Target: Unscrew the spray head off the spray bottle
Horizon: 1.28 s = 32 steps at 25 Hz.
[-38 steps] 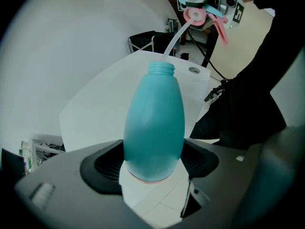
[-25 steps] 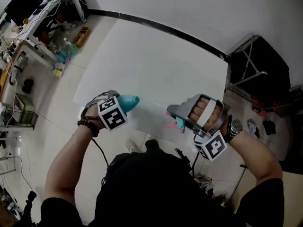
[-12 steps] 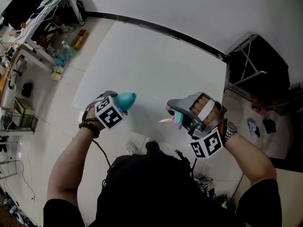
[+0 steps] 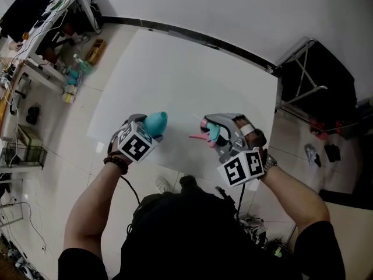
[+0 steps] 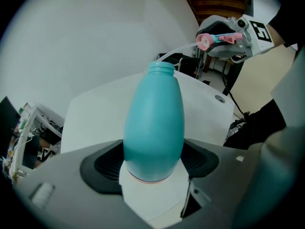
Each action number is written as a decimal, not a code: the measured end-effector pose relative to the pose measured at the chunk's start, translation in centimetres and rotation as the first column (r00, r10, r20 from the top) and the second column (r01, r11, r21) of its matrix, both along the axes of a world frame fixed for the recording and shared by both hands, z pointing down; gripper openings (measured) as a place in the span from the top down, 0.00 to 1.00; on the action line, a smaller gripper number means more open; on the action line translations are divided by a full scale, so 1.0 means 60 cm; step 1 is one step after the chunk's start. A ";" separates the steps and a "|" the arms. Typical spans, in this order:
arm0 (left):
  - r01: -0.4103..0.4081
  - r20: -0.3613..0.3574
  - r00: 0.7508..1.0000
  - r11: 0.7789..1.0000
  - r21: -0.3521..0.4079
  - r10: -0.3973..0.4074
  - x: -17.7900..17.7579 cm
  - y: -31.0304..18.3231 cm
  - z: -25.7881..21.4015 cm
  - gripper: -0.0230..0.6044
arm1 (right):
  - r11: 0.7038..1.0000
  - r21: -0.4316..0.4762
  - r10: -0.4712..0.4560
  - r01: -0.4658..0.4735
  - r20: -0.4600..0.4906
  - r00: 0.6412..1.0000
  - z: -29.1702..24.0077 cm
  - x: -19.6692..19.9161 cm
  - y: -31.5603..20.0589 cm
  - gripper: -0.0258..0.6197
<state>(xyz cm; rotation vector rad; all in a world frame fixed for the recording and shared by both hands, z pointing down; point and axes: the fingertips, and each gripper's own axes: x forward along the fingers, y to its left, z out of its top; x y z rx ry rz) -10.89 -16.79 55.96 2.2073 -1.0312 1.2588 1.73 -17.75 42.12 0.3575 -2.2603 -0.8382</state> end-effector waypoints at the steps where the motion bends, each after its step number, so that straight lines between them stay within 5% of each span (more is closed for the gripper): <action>1: 0.008 -0.011 1.000 1.000 0.009 -0.008 0.004 -0.004 -0.001 0.33 | 0.999 -0.043 0.030 -0.029 0.022 0.999 0.005 0.000 -0.006 0.77; 6: 0.035 -0.065 0.997 0.999 0.041 -0.032 0.026 -0.023 0.002 0.33 | 0.946 -0.286 0.188 -0.151 0.106 0.976 0.036 0.002 -0.034 0.77; 11: 0.057 -0.103 0.993 0.996 0.063 -0.051 0.044 -0.039 0.006 0.33 | 0.826 -0.526 0.334 -0.203 0.167 0.928 0.075 0.001 -0.056 0.77; 17: 0.087 -0.139 0.987 0.993 0.083 -0.075 0.064 -0.059 0.011 0.33 | 0.732 -0.632 0.439 -0.255 0.152 0.886 0.120 0.016 -0.084 0.77; 24: 0.099 -0.168 0.982 0.989 0.106 -0.081 0.087 -0.083 0.016 0.33 | 0.779 -0.560 0.410 -0.283 0.113 0.905 0.161 0.004 -0.097 0.77; 32: 0.130 -0.223 0.970 0.984 0.120 -0.101 0.106 -0.105 0.026 0.32 | 0.910 -0.335 0.263 -0.244 0.011 0.965 0.219 0.014 -0.099 0.77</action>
